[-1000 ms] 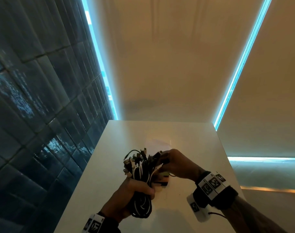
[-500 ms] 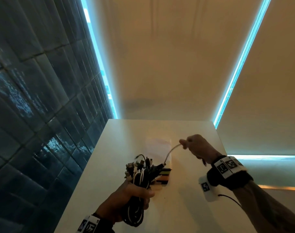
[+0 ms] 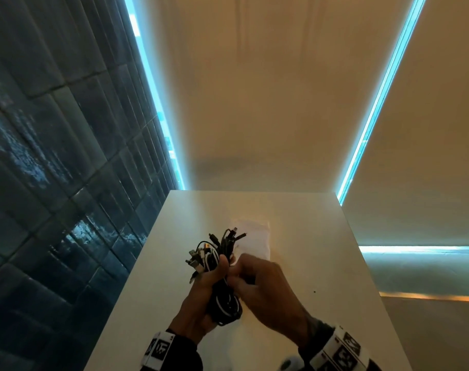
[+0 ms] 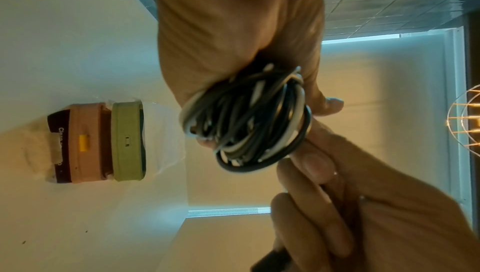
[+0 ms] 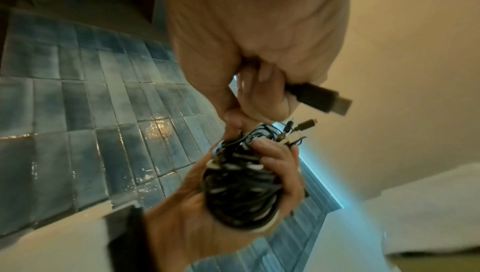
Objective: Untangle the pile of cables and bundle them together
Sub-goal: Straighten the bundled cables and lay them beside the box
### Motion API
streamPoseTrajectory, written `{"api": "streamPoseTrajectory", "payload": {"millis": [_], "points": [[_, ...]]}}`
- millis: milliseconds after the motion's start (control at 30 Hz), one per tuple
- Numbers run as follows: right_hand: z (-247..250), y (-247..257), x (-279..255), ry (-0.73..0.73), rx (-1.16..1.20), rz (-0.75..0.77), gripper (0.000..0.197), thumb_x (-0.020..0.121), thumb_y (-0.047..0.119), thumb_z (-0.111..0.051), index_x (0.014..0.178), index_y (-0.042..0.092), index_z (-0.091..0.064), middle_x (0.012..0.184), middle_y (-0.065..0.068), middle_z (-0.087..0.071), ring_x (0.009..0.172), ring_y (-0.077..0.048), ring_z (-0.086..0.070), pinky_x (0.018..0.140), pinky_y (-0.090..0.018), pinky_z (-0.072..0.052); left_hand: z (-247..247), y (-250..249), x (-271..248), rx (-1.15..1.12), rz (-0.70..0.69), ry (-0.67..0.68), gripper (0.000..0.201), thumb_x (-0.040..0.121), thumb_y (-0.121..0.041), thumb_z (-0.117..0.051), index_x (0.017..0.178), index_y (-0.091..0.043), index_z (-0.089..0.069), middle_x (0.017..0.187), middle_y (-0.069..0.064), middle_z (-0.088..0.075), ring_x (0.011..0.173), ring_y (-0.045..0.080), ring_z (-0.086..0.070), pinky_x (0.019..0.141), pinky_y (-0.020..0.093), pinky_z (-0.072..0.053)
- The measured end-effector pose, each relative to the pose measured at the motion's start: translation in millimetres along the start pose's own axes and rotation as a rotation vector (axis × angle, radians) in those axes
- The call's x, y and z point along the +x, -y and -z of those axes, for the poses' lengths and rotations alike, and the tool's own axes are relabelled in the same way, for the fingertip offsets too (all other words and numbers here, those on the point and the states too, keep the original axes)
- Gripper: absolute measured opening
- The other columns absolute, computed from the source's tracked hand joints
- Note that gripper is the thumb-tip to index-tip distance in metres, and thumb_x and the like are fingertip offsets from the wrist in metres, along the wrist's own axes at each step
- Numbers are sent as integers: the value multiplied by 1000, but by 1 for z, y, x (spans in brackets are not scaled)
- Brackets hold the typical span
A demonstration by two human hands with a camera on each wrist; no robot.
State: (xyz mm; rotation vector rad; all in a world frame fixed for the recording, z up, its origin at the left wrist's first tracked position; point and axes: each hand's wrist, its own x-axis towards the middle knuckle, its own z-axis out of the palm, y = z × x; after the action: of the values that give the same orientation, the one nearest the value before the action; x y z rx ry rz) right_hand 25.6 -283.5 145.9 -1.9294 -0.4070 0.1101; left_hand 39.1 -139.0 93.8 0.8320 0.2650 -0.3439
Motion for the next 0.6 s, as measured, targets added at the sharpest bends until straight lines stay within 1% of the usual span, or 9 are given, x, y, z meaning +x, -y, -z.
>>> {"api": "streamPoseTrajectory", "payload": {"millis": [33, 67, 167, 233, 333, 367, 433, 500, 600], "points": [[-3, 0, -4, 11, 28, -3, 10, 91, 10, -62, 81, 14, -62, 75, 8, -63, 71, 0, -63, 61, -17, -51, 0, 0, 2, -21, -3, -12, 71, 56, -41, -92, 107, 0, -64, 100, 24, -57, 98, 38, -56, 79, 45, -52], [-5, -1, -8, 24, 60, -5, 11, 89, 8, -62, 79, 13, -63, 77, 8, -63, 73, -2, -62, 63, -17, -51, -1, -1, 3, -36, -2, -24, 64, 59, -38, -92, 103, -2, -64, 96, 21, -56, 95, 35, -56, 78, 45, -51], [-8, -9, -15, 81, 136, -26, 13, 85, 6, -64, 75, 13, -67, 78, 8, -65, 74, -4, -62, 65, -17, -49, -5, -4, 4, -31, 2, -23, 28, 71, -23, -85, 79, -9, -63, 69, 8, -54, 59, 22, -55, 59, 32, -46], [-6, -12, -20, 118, 196, -51, 12, 86, 6, -65, 77, 14, -70, 75, 11, -64, 69, 1, -58, 62, -16, -45, -7, -5, 3, -34, -10, -51, 11, 78, -10, -71, 81, -10, -60, 62, 5, -51, 47, 17, -52, 46, 26, -45], [0, -14, -28, 202, 327, -101, 6, 88, 7, -65, 89, 4, -71, 75, -2, -63, 55, -1, -51, 53, -16, -43, -7, -5, 2, -78, -14, -88, 15, 80, -2, -61, 91, -11, -59, 62, 7, -50, 46, 17, -51, 42, 26, -46], [1, -15, -30, 233, 351, -120, 9, 89, 9, -65, 92, 3, -71, 75, -7, -62, 51, -2, -49, 50, -16, -41, -5, -5, 2, -83, -17, -101, 16, 79, -2, -61, 92, -12, -59, 62, 6, -50, 47, 17, -51, 43, 26, -46], [3, -19, -32, 283, 405, -167, 14, 89, 16, -66, 97, 6, -72, 75, -13, -60, 48, -7, -45, 46, -20, -39, -6, -6, 1, -83, -29, -95, 20, 75, -1, -65, 91, -11, -59, 62, 6, -51, 48, 17, -52, 43, 27, -47], [7, -26, -32, 337, 471, -201, 18, 88, 20, -68, 100, 8, -73, 70, -12, -57, 45, -12, -40, 42, -23, -35, -9, -7, -1, -75, -39, -70, 25, 67, -4, -68, 90, -10, -59, 63, 5, -50, 50, 16, -51, 44, 27, -47], [17, -33, -30, 482, 518, -238, 23, 86, 22, -70, 101, 4, -72, 66, -8, -54, 44, -15, -35, 40, -23, -32, -9, -8, 0, -108, -60, -52, 33, 56, -2, -71, 86, -9, -58, 63, 4, -49, 48, 14, -50, 45, 24, -45]]}}
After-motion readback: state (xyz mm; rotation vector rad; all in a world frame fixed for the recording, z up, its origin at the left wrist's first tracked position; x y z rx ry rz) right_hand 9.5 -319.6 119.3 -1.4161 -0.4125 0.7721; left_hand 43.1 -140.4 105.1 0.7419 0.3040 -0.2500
